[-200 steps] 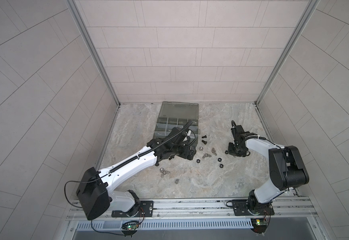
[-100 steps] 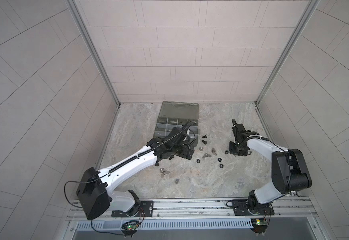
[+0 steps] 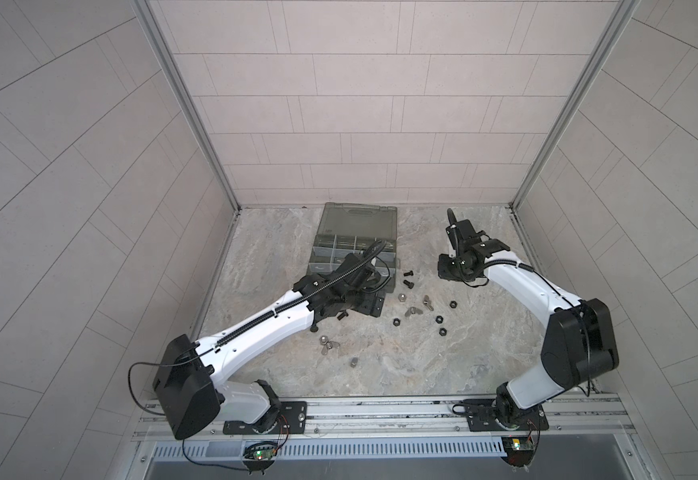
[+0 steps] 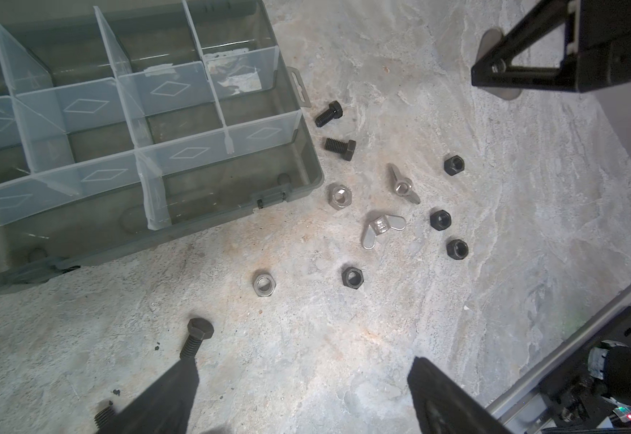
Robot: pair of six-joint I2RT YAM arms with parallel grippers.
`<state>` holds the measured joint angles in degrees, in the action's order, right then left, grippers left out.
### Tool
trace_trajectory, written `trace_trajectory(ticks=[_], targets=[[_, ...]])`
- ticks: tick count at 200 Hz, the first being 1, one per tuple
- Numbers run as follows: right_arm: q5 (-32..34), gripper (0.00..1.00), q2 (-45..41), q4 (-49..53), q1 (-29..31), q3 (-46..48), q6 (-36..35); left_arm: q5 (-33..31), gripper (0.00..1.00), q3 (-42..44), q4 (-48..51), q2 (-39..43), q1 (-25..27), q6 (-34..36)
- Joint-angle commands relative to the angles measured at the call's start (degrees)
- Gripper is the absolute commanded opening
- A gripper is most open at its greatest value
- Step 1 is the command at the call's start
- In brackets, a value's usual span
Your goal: Sort the screws and nuts into containers
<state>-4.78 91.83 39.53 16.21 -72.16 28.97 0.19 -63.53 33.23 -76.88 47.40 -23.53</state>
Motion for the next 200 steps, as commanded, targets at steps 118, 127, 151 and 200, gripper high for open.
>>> trace_trajectory(ticks=[118,127,151,200], targets=[[-1.64,0.1,31.99,4.68,10.93,-35.56,3.9,-1.14,0.94,2.14,1.32,1.18,0.24,0.03],[-1.64,0.1,32.97,4.7,11.04,-36.34,4.11,-1.48,0.94,2.41,1.28,1.29,0.24,0.02],[-1.98,0.1,34.87,4.68,11.05,-37.64,4.32,-1.51,0.94,3.23,0.7,1.89,0.2,0.03],[-2.58,0.23,35.37,4.57,11.3,-37.62,3.71,-1.85,0.94,3.5,0.23,1.7,0.24,0.38]])
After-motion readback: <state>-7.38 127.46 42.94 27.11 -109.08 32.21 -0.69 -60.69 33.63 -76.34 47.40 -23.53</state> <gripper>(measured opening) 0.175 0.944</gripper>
